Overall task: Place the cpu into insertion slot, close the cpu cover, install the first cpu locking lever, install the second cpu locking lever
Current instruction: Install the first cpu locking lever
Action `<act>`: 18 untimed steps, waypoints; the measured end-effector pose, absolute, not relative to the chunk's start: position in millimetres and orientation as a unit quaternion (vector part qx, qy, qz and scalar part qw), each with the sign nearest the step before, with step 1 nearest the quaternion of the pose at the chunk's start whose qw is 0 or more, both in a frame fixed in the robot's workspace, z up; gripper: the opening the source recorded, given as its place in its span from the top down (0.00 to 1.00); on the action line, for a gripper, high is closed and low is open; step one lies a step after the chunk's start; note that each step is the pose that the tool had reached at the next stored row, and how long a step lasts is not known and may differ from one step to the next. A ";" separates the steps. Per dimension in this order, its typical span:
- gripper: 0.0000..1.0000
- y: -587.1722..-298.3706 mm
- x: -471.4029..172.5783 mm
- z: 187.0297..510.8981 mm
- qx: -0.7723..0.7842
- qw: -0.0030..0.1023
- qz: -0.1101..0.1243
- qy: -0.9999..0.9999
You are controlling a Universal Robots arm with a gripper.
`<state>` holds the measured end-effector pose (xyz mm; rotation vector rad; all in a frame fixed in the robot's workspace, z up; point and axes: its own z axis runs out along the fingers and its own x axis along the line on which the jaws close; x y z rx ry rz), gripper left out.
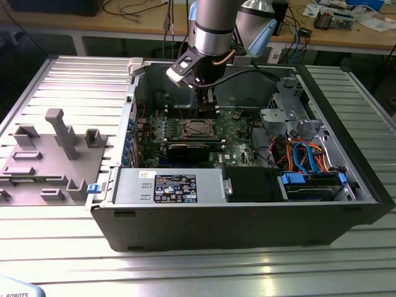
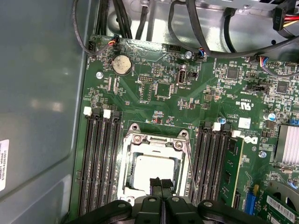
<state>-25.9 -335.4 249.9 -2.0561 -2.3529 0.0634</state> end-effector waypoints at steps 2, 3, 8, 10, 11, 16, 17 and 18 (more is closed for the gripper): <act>0.89 -335.4 -25.9 249.9 -0.657 0.008 0.020 -0.753; 0.89 -335.4 -25.9 249.9 -0.657 0.008 0.020 -0.754; 0.89 -335.4 -25.9 249.9 -0.656 0.008 0.020 -0.755; 0.89 -335.4 -25.9 249.9 -0.655 0.008 0.020 -0.755; 0.89 -335.4 -26.0 249.8 -0.655 0.008 0.020 -0.756; 0.89 -335.4 -25.9 249.8 -0.653 0.008 0.020 -0.757; 0.89 -335.4 -26.0 249.8 -0.652 0.008 0.020 -0.758; 0.89 -335.4 -25.9 249.8 -0.652 0.008 0.020 -0.758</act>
